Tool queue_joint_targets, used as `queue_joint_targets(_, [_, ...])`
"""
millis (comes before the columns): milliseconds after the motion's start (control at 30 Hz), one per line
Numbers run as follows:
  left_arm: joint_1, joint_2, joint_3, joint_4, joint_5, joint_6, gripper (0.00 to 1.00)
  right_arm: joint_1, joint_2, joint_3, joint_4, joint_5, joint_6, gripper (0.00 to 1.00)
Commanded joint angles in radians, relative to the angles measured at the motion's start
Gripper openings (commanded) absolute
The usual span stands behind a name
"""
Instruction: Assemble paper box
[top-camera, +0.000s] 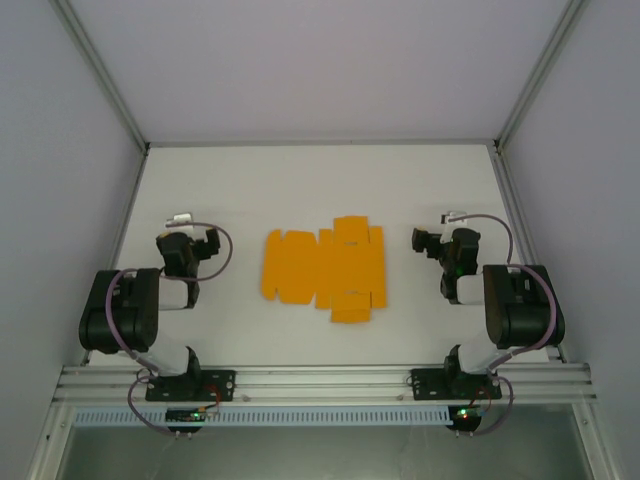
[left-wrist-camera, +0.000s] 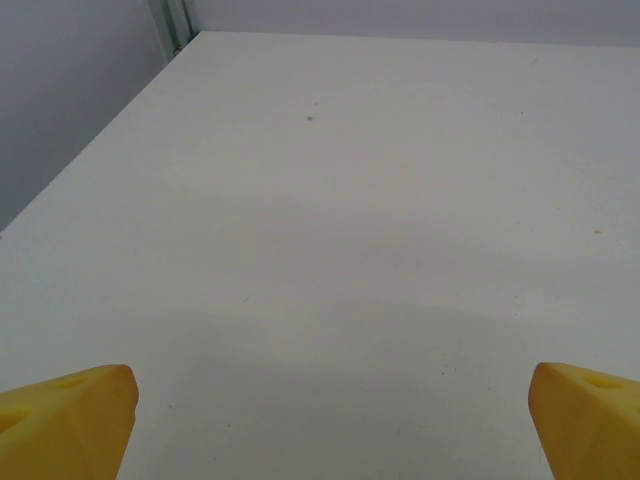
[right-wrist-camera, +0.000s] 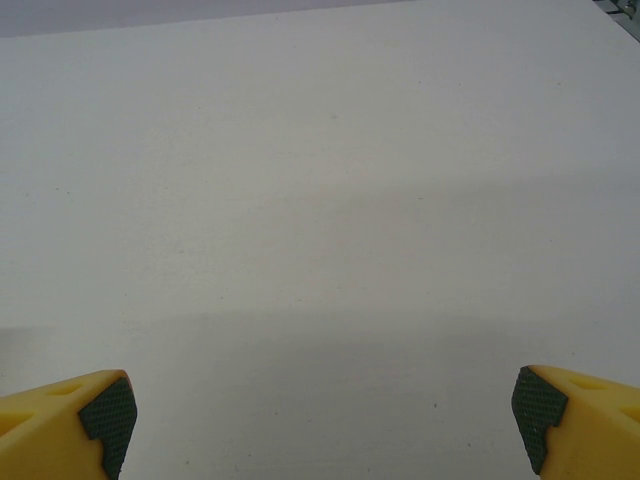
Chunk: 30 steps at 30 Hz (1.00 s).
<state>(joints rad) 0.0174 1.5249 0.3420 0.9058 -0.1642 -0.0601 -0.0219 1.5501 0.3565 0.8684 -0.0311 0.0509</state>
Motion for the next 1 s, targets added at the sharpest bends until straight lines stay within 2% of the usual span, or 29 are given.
queue_joint_targets(0, [-0.002,-0.069,0.064,-0.107,0.002,0.008,1.0,-0.006,-0.015,0.015,0.001,0.002,-0.007,0.99])
queue_joint_targets(67, [-0.005,-0.107,0.088,-0.173,-0.008,0.011,1.0,-0.006,-0.064,0.03,-0.063,0.047,0.0,0.99])
queue_joint_targets(133, [-0.007,-0.161,0.122,-0.273,-0.016,0.003,1.0,-0.004,-0.123,0.069,-0.157,0.144,0.002,0.99])
queue_joint_targets(233, [-0.017,-0.241,0.202,-0.485,-0.039,-0.085,1.0,0.021,-0.224,0.166,-0.417,0.25,0.055,0.99])
queue_joint_targets(367, [-0.095,-0.32,0.284,-0.683,-0.025,-0.133,0.99,0.057,-0.319,0.296,-0.711,0.227,0.148,0.99])
queue_joint_targets(433, [-0.133,-0.358,0.308,-0.757,0.012,-0.161,1.0,0.083,-0.352,0.333,-0.807,0.178,0.196,0.99])
queue_joint_targets(567, [-0.181,-0.385,0.332,-0.887,0.092,-0.282,1.0,0.153,-0.386,0.383,-0.959,-0.02,0.292,0.97])
queue_joint_targets(633, [-0.225,-0.367,0.334,-0.908,0.124,-0.29,1.0,0.207,-0.372,0.399,-0.985,-0.089,0.306,0.96])
queue_joint_targets(767, [-0.323,-0.286,0.385,-1.008,0.144,-0.274,0.99,0.336,-0.289,0.437,-1.036,-0.13,0.328,0.93])
queue_joint_targets(967, [-0.37,-0.198,0.388,-1.019,0.268,-0.309,0.99,0.415,-0.142,0.466,-0.994,-0.281,0.347,0.78])
